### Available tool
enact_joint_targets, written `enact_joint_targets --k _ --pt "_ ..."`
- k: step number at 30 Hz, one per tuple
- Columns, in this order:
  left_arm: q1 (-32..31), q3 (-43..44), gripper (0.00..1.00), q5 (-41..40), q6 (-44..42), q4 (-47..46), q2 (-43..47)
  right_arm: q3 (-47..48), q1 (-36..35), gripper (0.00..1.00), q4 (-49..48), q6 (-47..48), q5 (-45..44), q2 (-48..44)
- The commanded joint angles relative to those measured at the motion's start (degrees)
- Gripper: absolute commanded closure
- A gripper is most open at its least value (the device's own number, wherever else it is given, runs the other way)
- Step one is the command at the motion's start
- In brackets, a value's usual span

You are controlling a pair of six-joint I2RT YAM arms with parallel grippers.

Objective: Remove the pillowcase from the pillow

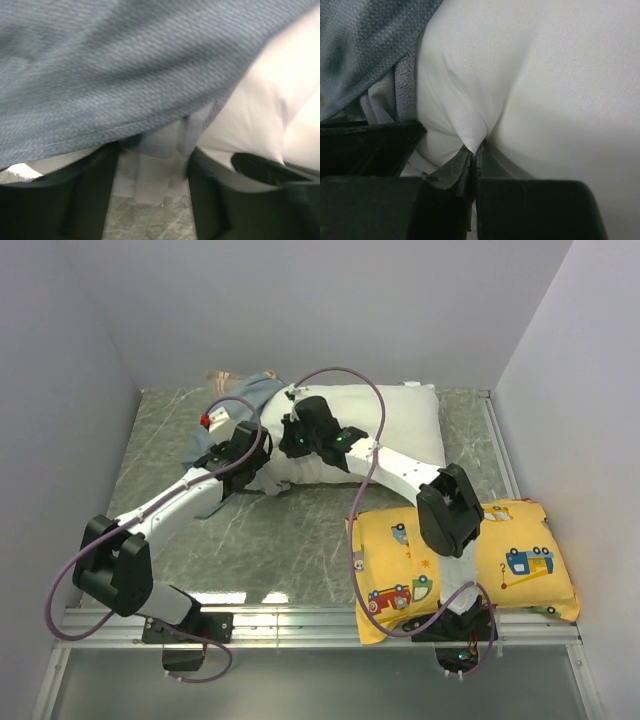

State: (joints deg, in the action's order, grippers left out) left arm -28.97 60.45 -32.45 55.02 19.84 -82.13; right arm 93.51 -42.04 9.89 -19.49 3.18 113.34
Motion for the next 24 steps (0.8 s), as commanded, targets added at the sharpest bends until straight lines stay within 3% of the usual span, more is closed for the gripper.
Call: enact_joint_targets --k 1,2,5,11,16,24 --pt "-0.38 3.19 0.46 -6.2 3.85 5.55 -0.84 -0.97 0.99 1.0 0.74 0.32 -3.09 -4.62" --pt "-0.47 2.49 0.62 -7.1 4.47 6.7 -0.32 -0.97 1.34 1.0 1.18 0.41 -4.31 -4.79" --pt "-0.03 0.56 0.81 -10.08 5.71 8.73 2.67 -0.53 4.42 1.0 2.5 -0.81 -4.76 -5.49" --pt "8.83 -6.38 1.0 -5.62 4.3 6.28 8.47 -1.23 11.44 1.0 3.73 -2.92 -4.76 -9.45" --pt "17.53 -13.15 1.0 -1.49 4.04 1.71 10.58 -3.07 14.44 1.0 3.82 -3.63 -5.46 -13.67" --pt "20.09 -15.62 0.99 -0.17 4.39 -1.63 5.32 -2.45 16.64 1.0 4.26 -4.16 -3.36 -15.51"
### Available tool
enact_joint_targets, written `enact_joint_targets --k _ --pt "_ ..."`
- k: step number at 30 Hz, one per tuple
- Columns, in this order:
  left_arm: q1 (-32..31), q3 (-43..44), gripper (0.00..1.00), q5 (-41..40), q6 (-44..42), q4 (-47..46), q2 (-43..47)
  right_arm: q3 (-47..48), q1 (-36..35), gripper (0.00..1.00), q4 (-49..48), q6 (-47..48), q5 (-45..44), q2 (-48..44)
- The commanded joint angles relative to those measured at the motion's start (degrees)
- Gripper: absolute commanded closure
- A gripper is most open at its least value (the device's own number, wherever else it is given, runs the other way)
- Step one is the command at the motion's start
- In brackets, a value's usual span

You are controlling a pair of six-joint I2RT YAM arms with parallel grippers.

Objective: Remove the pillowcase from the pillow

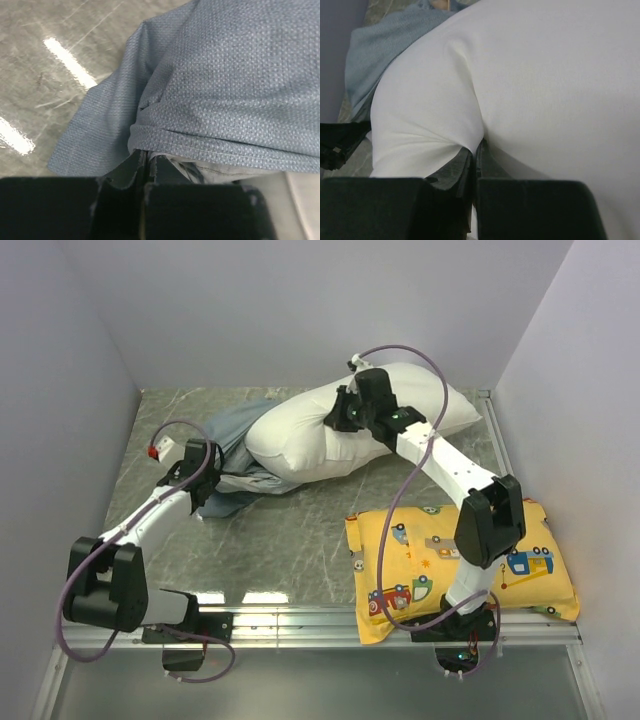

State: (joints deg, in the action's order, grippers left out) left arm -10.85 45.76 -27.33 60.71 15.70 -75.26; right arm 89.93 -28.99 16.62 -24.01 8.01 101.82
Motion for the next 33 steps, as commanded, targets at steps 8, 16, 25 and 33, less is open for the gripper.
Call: enact_joint_targets --k 8,16,25,33 --pt "2.77 6.86 0.99 -1.84 -2.96 -0.15 -7.08 -7.74 3.68 1.0 -4.58 0.19 2.96 -13.83" --pt "7.59 11.9 1.0 1.04 -0.16 -1.99 -13.94 -13.29 3.86 1.0 -2.39 1.68 8.33 -25.96" --pt "10.68 14.89 1.0 4.04 -0.15 -3.14 -16.76 -11.54 8.59 1.0 -2.11 -0.85 10.01 -30.72" --pt "10.68 9.45 0.99 8.25 -3.14 -7.26 -12.28 -3.02 11.5 1.0 -9.41 -5.17 2.9 -23.87"
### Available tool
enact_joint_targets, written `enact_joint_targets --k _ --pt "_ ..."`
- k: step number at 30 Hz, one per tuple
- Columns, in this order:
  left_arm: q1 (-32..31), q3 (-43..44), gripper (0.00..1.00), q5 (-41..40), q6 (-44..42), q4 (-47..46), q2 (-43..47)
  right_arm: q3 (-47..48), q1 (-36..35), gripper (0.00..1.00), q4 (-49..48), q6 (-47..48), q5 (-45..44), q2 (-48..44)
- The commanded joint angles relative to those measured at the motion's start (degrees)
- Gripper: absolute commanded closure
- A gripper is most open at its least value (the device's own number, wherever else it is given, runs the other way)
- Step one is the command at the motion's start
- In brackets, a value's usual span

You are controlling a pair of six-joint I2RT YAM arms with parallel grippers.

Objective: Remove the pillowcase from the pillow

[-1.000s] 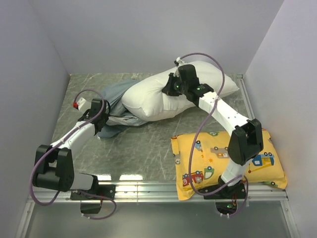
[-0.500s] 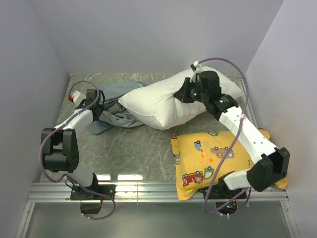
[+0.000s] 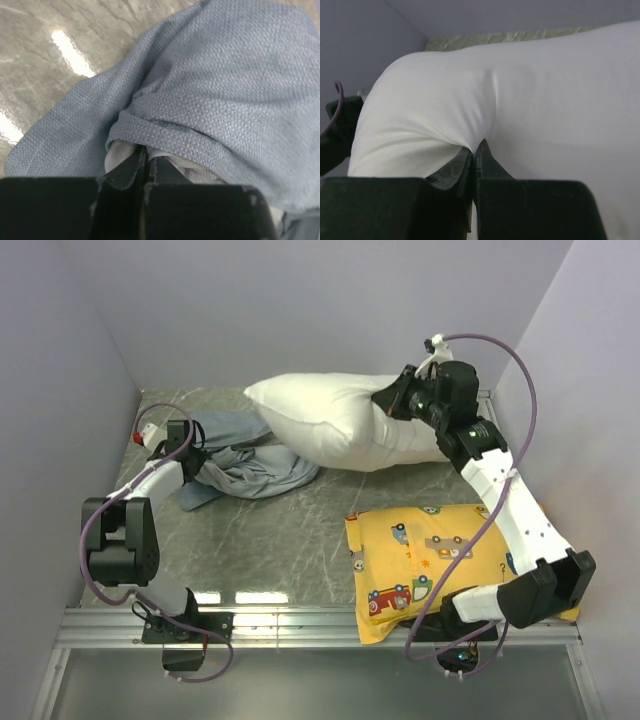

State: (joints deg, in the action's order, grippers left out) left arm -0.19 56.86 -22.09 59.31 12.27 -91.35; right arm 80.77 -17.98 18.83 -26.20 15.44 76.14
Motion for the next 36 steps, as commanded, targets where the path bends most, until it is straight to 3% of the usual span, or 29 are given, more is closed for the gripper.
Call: enact_joint_targets --k 1,4,10,15,20,22,24,25,27,28,31,33,34,36 --pt "0.01 -3.41 1.0 3.8 -1.83 -5.49 4.25 6.76 0.57 1.0 -13.62 -3.25 -5.24 3.13" --pt "0.01 -6.75 0.99 7.84 -2.27 -8.39 6.27 6.33 0.49 1.0 -20.03 -5.26 -5.86 7.61" --pt "-0.08 -8.43 0.94 12.07 -3.14 -9.9 9.35 -5.09 -3.9 1.0 -38.66 -10.45 -8.14 13.76" --pt "-0.25 -7.91 0.89 12.86 -4.73 -9.46 9.96 -5.01 -13.65 1.0 -40.81 -7.73 -11.74 22.11" --pt "-0.69 -8.35 0.8 13.91 -6.22 -8.67 13.2 -7.29 -14.01 1.0 -42.21 -10.98 -8.15 24.85" --pt "-0.87 -8.52 0.71 14.53 -6.66 -8.32 14.7 -7.91 -13.93 1.0 -40.99 -10.54 -8.06 24.5" --pt "-1.22 -8.0 0.57 14.62 -7.27 -7.18 16.9 -8.61 -13.93 0.89 -39.14 -9.5 -8.59 23.01" --pt "-1.39 -7.91 0.52 14.62 -7.45 -6.48 17.69 -8.96 -13.93 0.75 -38.61 -9.23 -8.5 22.31" --pt "-1.83 -7.12 0.4 14.7 -8.33 -5.16 20.5 -9.67 -13.75 0.58 -36.77 -8.26 -8.5 19.76" --pt "-2.1 -6.68 0.37 14.62 -8.68 -3.67 21.47 -9.76 -13.66 0.42 -36.06 -7.91 -8.59 17.75" --pt "-3.59 -4.57 0.3 14.44 -10.96 -1.21 26.91 -9.93 -13.14 0.26 -32.39 -6.68 -8.15 13.62" --pt "-4.82 -2.56 0.28 15.75 -13.6 1.52 28.85 -10.54 -12.0 0.22 -30.44 -6.15 -7.27 11.15" --pt "-5.17 -1.85 0.27 16.28 -14.65 2.31 29.73 -10.98 -11.65 0.11 -29.74 -5.97 -7.36 8.35" --pt "-5.79 0.52 0.28 18.47 -17.46 5.82 31.41 -12.39 -10.33 0.1 -28.15 -5.8 -7.62 5.44"
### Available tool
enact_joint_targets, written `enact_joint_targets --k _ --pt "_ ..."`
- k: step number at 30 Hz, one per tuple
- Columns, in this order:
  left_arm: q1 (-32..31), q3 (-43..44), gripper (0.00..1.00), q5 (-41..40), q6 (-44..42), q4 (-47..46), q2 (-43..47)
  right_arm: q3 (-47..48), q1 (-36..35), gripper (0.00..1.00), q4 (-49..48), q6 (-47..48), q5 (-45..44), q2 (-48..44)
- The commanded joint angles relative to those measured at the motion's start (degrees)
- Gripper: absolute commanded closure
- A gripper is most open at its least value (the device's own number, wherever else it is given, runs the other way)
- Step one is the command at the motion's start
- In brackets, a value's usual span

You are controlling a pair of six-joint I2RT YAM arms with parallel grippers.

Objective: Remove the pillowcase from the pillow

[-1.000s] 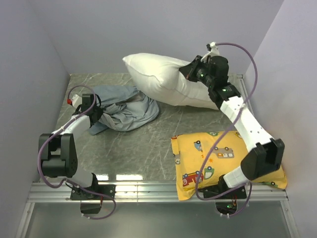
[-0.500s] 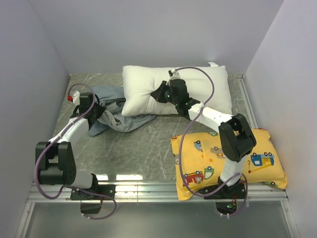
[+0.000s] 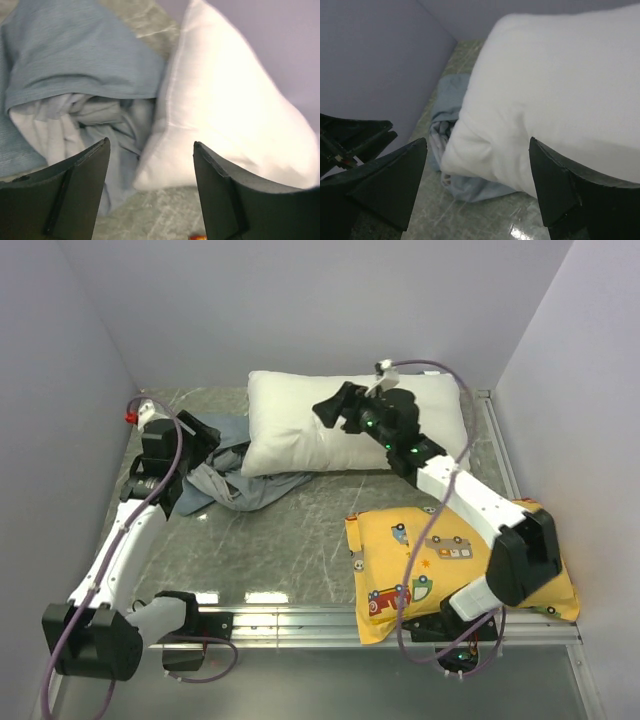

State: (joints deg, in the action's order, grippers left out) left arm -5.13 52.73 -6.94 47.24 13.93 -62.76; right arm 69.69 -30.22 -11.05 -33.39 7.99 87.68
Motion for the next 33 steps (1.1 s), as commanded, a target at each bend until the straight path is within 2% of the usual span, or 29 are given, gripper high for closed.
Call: enact_joint_targets --k 1,6,16,33 --pt "-0.85 5.53 0.28 3.95 -6.19 5.48 3.52 -2.53 2.26 0.09 3.12 1.74 -0.25 -9.16" --pt "-0.94 7.83 0.28 4.4 -10.59 11.28 7.65 -7.37 4.2 0.09 6.91 3.15 -2.1 -18.14" --pt "-0.94 0.45 0.23 4.13 -15.07 9.36 19.95 -18.09 4.82 0.05 12.0 6.49 -9.73 -33.17" --pt "-0.94 -1.58 0.23 6.41 -15.96 6.02 22.15 -19.59 4.82 0.04 11.93 8.51 -8.78 -35.12"
